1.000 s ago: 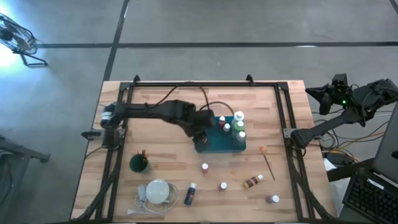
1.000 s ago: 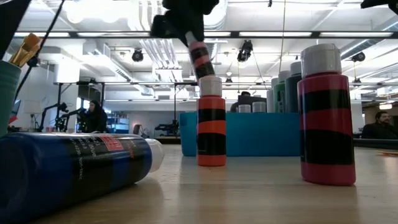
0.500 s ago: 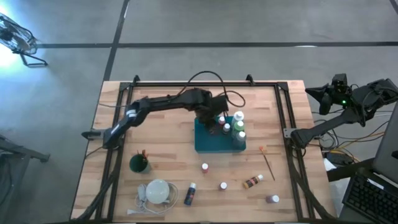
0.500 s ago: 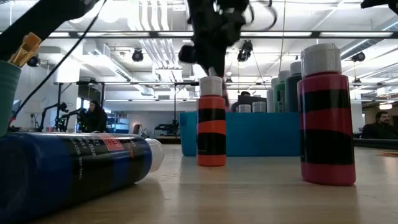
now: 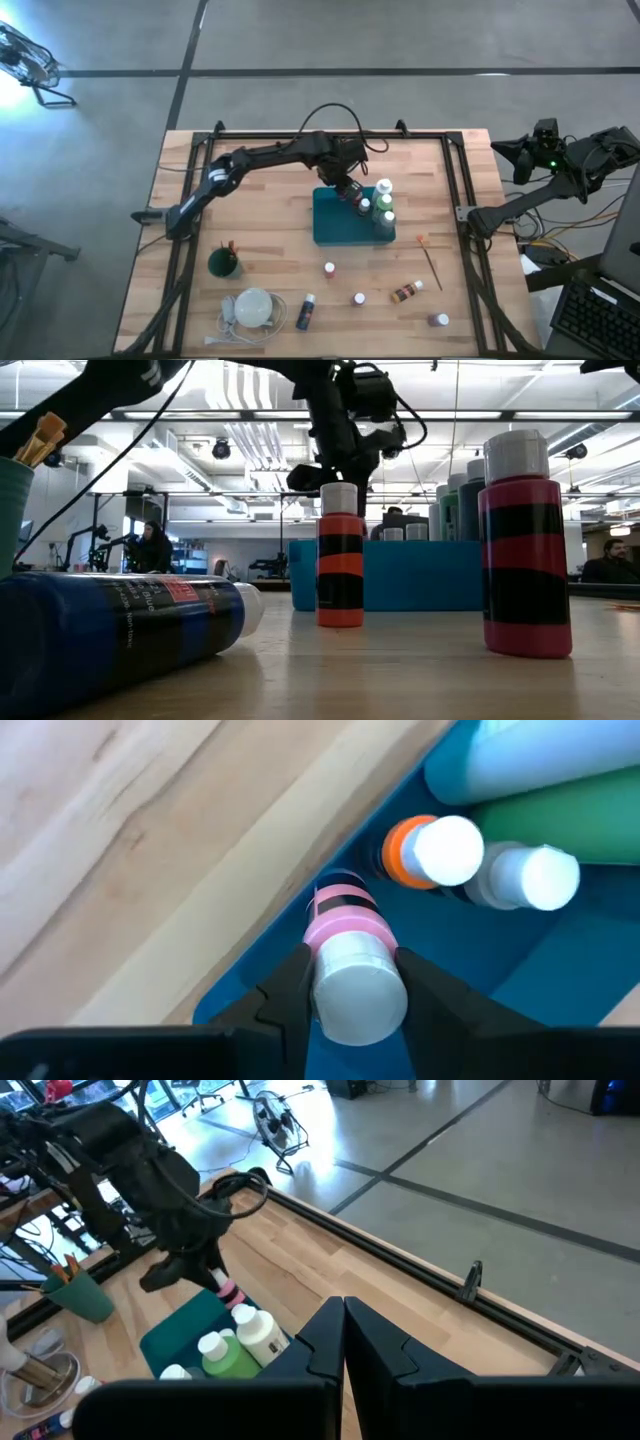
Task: Pick & Place Paint Supplies
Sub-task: Put the pink paint bottle into the blue bin
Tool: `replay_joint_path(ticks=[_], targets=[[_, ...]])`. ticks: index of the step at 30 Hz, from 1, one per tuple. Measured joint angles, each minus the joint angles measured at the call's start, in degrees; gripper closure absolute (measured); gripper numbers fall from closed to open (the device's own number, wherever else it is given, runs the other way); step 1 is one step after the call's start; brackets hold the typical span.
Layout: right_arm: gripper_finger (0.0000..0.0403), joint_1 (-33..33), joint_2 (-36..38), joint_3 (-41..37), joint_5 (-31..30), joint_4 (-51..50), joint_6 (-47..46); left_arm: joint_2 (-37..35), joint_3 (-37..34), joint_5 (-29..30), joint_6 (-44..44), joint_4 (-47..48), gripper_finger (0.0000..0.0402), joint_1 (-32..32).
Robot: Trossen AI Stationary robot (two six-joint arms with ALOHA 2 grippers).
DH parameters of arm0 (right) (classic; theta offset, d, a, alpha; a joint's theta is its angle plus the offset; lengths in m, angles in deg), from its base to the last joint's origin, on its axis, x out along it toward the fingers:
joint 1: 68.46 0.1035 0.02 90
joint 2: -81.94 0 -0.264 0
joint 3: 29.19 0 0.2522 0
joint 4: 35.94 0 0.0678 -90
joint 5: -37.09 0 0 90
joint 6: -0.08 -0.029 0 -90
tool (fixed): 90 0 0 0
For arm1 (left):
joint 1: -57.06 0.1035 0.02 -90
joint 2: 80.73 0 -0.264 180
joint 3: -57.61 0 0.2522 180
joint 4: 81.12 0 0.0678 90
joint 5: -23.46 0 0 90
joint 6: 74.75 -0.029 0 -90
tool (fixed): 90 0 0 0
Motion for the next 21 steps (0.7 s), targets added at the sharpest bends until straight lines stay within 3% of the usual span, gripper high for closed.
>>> replay_joint_path(ticks=[21], targets=[[0.0394,0.00,0.01,0.00,0.00,-0.01,-0.01,5.09,-0.11,-2.57,4.02,-2.06,0.0280,0.51]])
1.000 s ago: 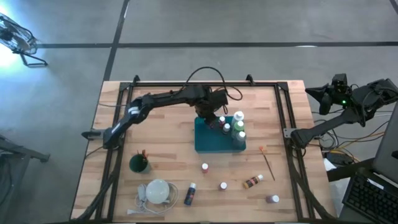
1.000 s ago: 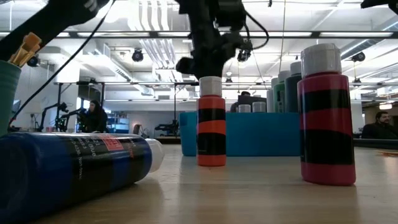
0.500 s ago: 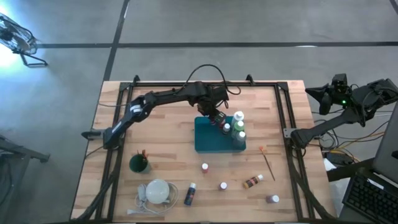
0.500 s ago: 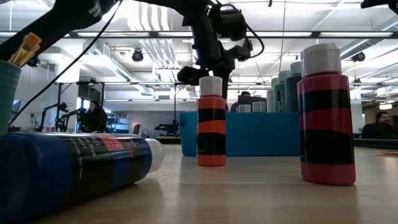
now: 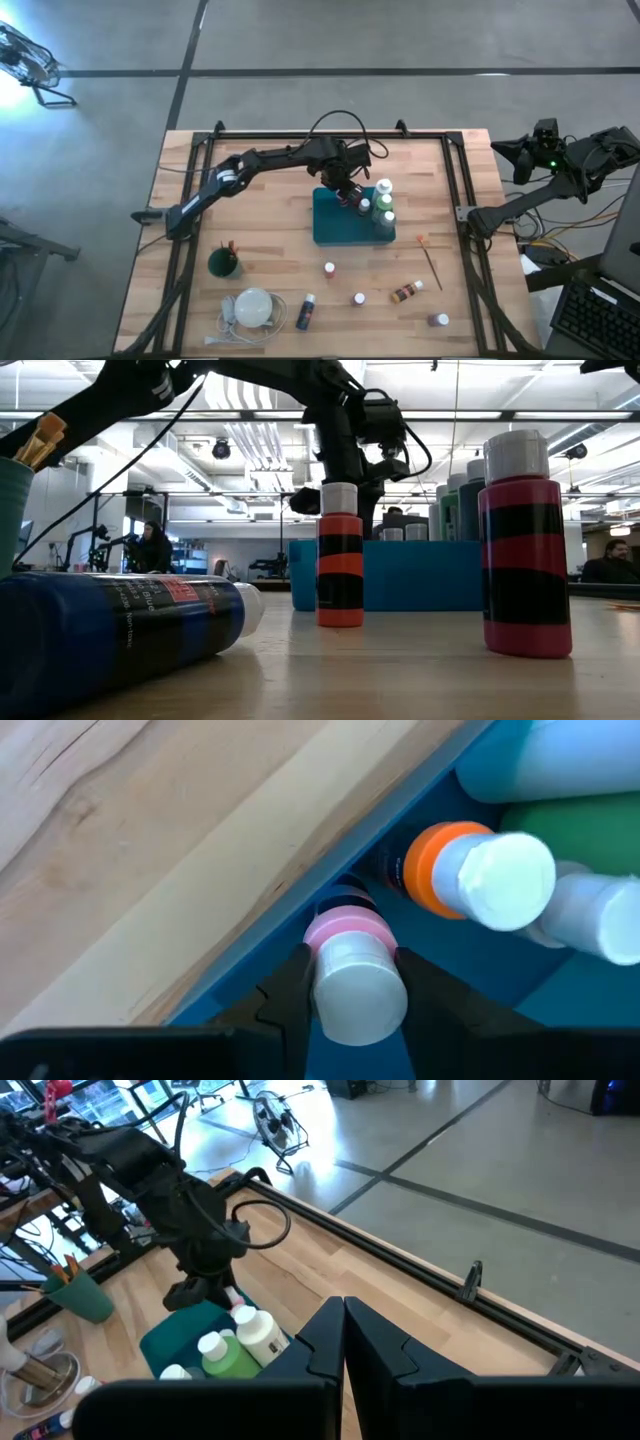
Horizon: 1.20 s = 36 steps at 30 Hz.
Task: Pick & Place Paint Supplies
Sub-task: Put the pink paint bottle into the blue bin
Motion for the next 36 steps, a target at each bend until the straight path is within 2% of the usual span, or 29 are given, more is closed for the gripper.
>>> replay_joint_path(ticks=[5,14,23,36], targets=[[0.0394,0.00,0.01,0.01,0.00,0.01,0.01,0.07,0.00,-0.08,0.22,-0.07,0.0279,-0.01],[0.0394,0.00,0.01,0.01,0.00,0.02,-0.03,0.11,0.00,-0.46,0.69,-0.26,0.0251,0.00],[0.0394,0.00,-0.01,-0.01,0.00,0.01,0.01,0.23,0.46,-3.20,1.14,0.07,0.0247,0.02],[0.0394,0.00,-0.01,0.00,0.00,0.00,0.04,0.26,0.59,-1.88,1.37,2.36,0.0245,0.15]])
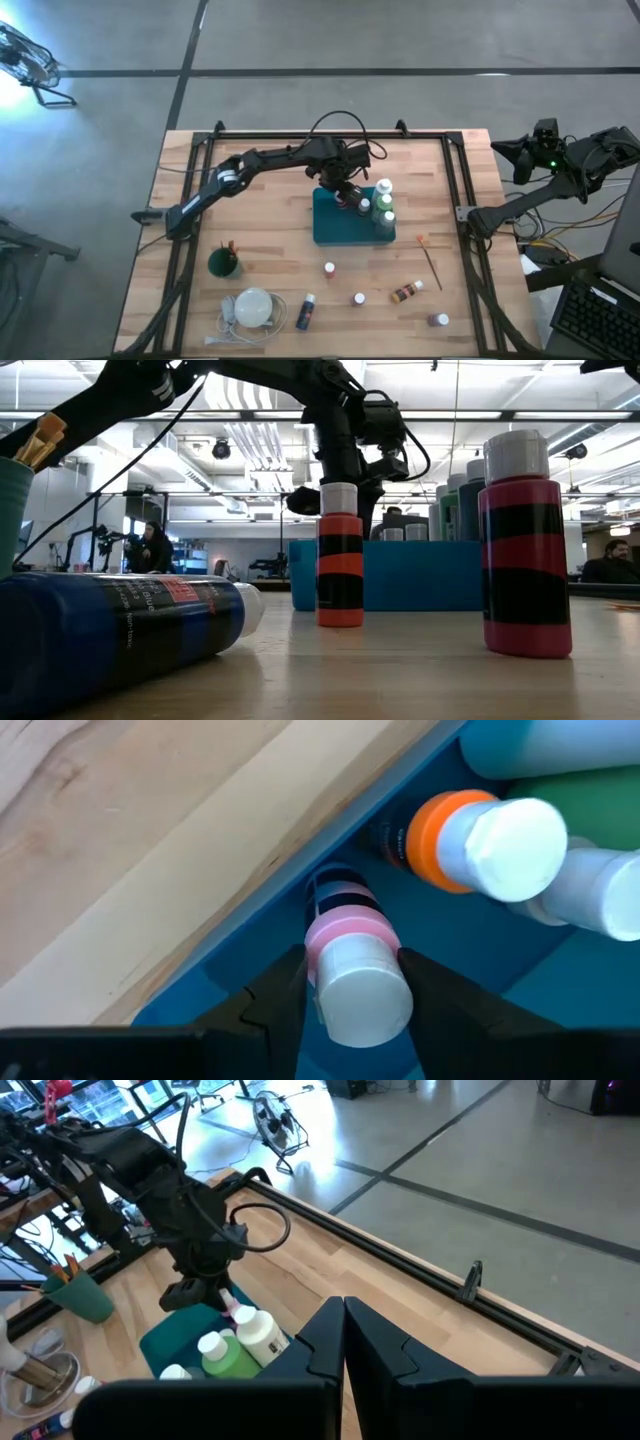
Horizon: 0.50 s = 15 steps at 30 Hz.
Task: Pick & Place Paint Supplies
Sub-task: Put the pink paint bottle into the blue bin
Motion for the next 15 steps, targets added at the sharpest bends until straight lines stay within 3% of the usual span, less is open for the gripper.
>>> replay_joint_path(ticks=[15], targets=[[0.0394,0.00,0.00,0.00,0.00,0.00,-0.01,-0.02,0.00,1.42,0.15,-1.28,0.0245,0.15]])
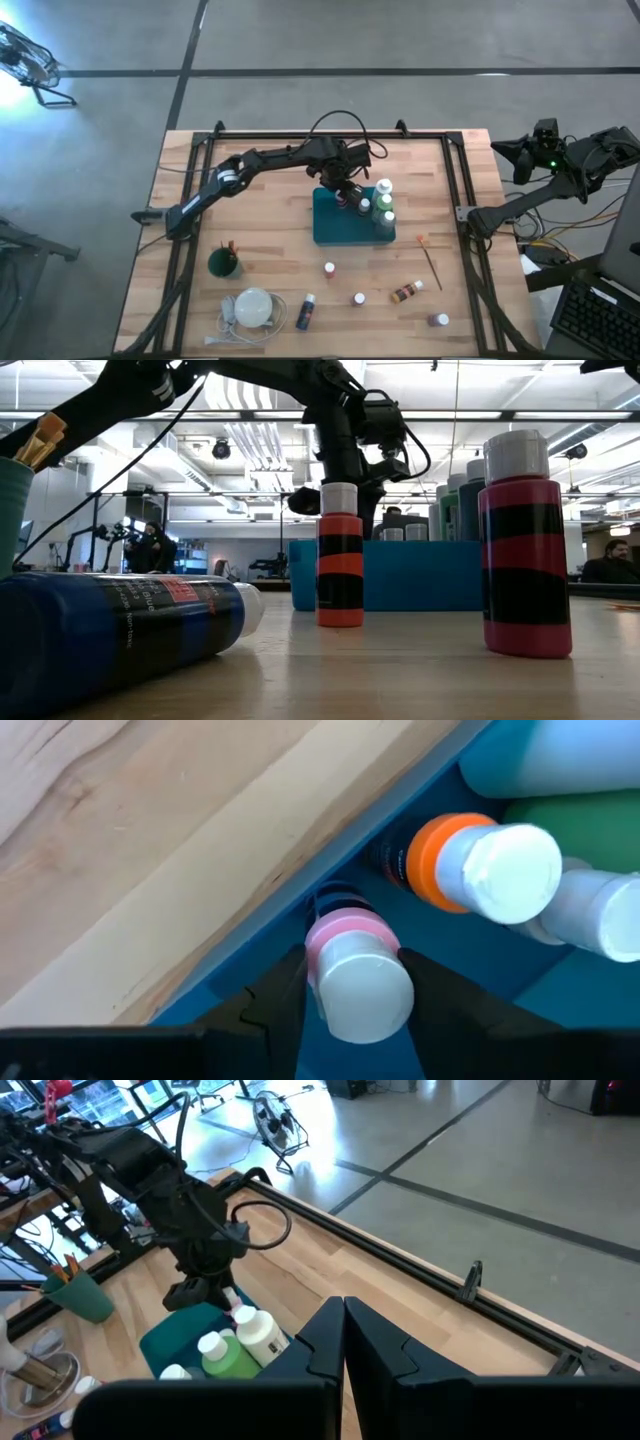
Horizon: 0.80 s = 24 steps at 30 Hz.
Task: Pick & Place Paint Supplies
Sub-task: Put the pink paint bottle into the blue bin, then put the gold paintbrush into the green cup
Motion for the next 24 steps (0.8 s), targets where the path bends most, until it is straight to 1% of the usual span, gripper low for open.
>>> replay_joint_path(ticks=[8,17,21,24], targets=[[0.0394,0.00,0.01,0.00,0.00,0.02,0.01,0.00,0.00,0.15,0.69,-0.06,0.0241,0.22],[0.0394,0.00,0.00,0.00,0.00,0.02,0.01,0.00,0.00,-0.56,0.80,-0.45,0.0177,0.22],[0.0394,0.00,0.00,0.01,0.00,0.00,0.01,-0.11,0.33,-1.53,0.65,-0.40,0.0171,0.22],[0.0394,0.00,0.01,-0.01,0.00,0.02,0.01,-0.11,2.70,-1.60,0.29,-0.25,0.0172,0.22]])
